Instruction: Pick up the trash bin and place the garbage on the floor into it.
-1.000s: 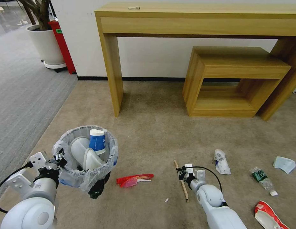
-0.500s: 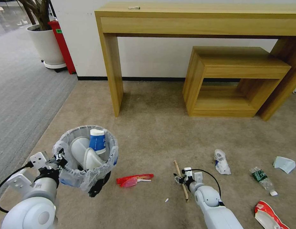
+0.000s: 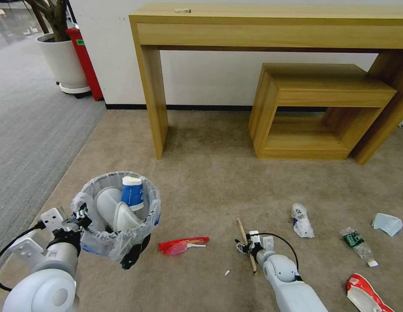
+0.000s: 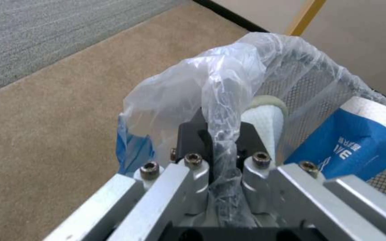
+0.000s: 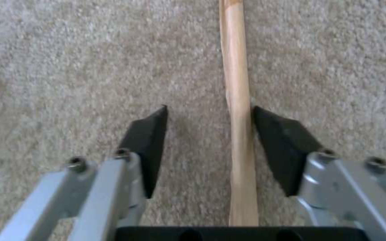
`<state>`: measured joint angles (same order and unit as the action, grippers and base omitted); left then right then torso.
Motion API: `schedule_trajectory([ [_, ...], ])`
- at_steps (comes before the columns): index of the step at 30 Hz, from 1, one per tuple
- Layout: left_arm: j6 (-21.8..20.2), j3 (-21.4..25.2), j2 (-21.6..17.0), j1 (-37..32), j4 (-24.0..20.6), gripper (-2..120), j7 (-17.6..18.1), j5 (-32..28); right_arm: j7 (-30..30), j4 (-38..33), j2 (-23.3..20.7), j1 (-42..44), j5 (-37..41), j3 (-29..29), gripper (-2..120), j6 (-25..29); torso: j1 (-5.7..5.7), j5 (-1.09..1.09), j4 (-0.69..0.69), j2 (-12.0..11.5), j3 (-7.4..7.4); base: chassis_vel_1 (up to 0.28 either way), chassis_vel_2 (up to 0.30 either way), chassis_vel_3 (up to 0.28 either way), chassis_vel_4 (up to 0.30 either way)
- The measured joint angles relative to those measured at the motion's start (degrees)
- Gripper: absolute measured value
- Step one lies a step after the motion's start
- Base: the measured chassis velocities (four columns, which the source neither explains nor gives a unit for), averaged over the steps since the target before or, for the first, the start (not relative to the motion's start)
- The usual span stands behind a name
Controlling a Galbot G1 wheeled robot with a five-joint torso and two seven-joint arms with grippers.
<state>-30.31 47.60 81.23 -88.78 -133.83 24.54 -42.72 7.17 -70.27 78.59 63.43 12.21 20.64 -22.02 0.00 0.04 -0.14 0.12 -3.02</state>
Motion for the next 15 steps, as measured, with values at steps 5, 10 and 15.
schedule_trajectory([
  [5,0.0,0.0,0.1,-0.1,-0.1,3,0.0,0.0,0.3,0.1,-0.3,0.1,-0.5,0.0,34,0.1,0.00,0.00,0.00,0.0,0.00,0.000,0.000,0.000,0.000],
  [10,0.0,0.0,0.3,-0.1,-0.2,3,0.0,0.3,0.8,0.0,-0.8,0.5,-0.8,0.0,14,0.5,0.00,0.00,0.00,0.0,0.00,0.000,0.000,0.000,0.000],
  [15,0.0,-0.3,0.5,-0.1,-0.4,3,0.0,0.7,0.9,-0.4,-1.2,0.8,-0.9,0.0,0,1.3,0.00,0.01,0.00,0.0,0.00,0.000,0.000,0.000,0.000],
])
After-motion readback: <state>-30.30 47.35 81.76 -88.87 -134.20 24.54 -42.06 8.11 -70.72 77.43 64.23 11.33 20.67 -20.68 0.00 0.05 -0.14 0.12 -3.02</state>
